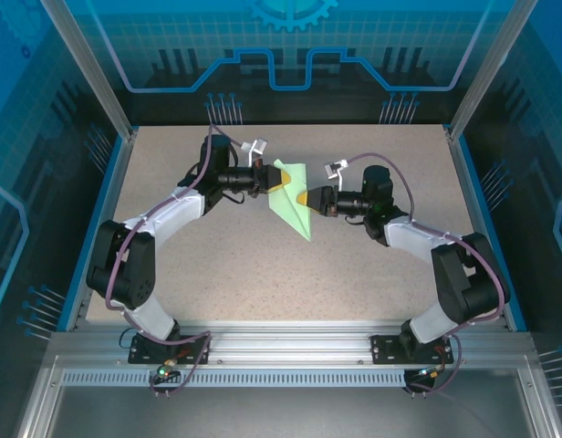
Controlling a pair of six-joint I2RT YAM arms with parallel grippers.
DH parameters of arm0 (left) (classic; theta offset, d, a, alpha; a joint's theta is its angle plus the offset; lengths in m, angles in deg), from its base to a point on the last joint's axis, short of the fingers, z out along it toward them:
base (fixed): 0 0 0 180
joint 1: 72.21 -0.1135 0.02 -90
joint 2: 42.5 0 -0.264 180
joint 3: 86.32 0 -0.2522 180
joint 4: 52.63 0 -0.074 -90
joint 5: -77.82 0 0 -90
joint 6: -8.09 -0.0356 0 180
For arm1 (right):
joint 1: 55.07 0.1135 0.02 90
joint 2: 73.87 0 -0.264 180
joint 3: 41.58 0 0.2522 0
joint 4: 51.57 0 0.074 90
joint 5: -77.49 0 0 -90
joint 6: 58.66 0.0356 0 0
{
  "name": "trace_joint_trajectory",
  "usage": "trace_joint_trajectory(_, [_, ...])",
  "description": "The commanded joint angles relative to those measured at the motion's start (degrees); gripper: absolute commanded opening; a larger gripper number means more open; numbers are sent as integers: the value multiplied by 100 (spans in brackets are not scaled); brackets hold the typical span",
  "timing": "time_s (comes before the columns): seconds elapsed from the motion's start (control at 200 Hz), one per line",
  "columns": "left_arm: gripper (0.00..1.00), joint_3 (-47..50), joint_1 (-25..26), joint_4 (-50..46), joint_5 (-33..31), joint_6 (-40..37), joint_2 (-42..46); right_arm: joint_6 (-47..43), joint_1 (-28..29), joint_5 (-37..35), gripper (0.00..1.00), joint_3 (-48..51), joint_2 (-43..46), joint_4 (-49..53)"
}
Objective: Fold a paper plane with a square sheet of paper (fold left side to right side)
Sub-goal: Turn over the paper at the center of the table.
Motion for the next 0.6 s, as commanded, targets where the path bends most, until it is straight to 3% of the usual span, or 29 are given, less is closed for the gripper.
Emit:
trace_joint_trajectory(0.0, [19,49,48,-119,3,-177,56,-416,-80,-144,17,-150,269,573])
trace_joint_trajectory(0.105, [37,-68,9,-798,-330,-664,159,-815,-104,-324,12,-205,423,1247])
trace_joint_trajectory(0.19, [57,-112,-108,-1310,-670,-983,357,-1556,-108,-623,11,-437,623,2568])
trace_joint_trajectory(0.32, [68,-58,-386,-2223,-1462,-1521,1021,-2852,-6,-1885,9,-1042,948,4977])
trace_joint_trajectory(0.455, [79,-33,-523,-3165,-2886,-2033,1911,-3627,618,-4520,10,-1817,1016,6997])
trace_joint_trajectory(0.595, [87,300,-546,-3421,-4192,-2051,2712,-3539,1593,-7397,11,-2653,471,8384])
